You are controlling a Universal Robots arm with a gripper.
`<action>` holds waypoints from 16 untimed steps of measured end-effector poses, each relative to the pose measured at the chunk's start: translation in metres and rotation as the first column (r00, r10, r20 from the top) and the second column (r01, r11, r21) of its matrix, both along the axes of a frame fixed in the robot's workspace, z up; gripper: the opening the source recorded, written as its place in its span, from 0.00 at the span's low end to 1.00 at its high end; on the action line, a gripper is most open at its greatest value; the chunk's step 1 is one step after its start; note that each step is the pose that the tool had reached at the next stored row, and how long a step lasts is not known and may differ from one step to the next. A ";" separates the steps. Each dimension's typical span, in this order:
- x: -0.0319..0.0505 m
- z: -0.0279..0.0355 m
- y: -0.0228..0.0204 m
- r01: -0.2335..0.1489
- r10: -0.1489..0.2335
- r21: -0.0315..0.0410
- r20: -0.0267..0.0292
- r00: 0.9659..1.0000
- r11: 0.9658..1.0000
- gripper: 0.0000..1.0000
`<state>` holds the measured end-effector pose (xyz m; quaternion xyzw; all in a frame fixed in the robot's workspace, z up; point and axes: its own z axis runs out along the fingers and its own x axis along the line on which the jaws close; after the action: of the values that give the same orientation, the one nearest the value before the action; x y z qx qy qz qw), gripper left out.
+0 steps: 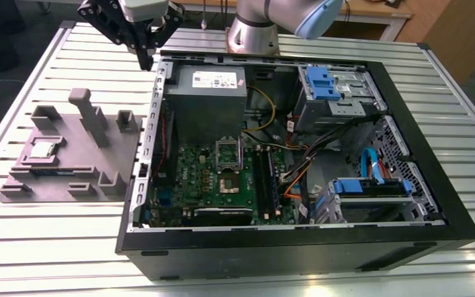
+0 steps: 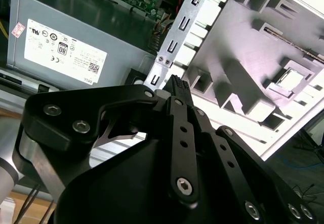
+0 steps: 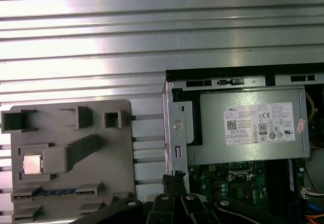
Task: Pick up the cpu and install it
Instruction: 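Reach for the cpu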
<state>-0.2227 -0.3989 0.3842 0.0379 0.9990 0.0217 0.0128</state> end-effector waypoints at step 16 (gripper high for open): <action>-0.0016 0.0000 0.0000 0.000 0.000 0.000 0.000 1.000 1.000 0.10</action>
<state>-0.2243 -0.3989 0.3842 0.0379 0.9990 0.0217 0.0128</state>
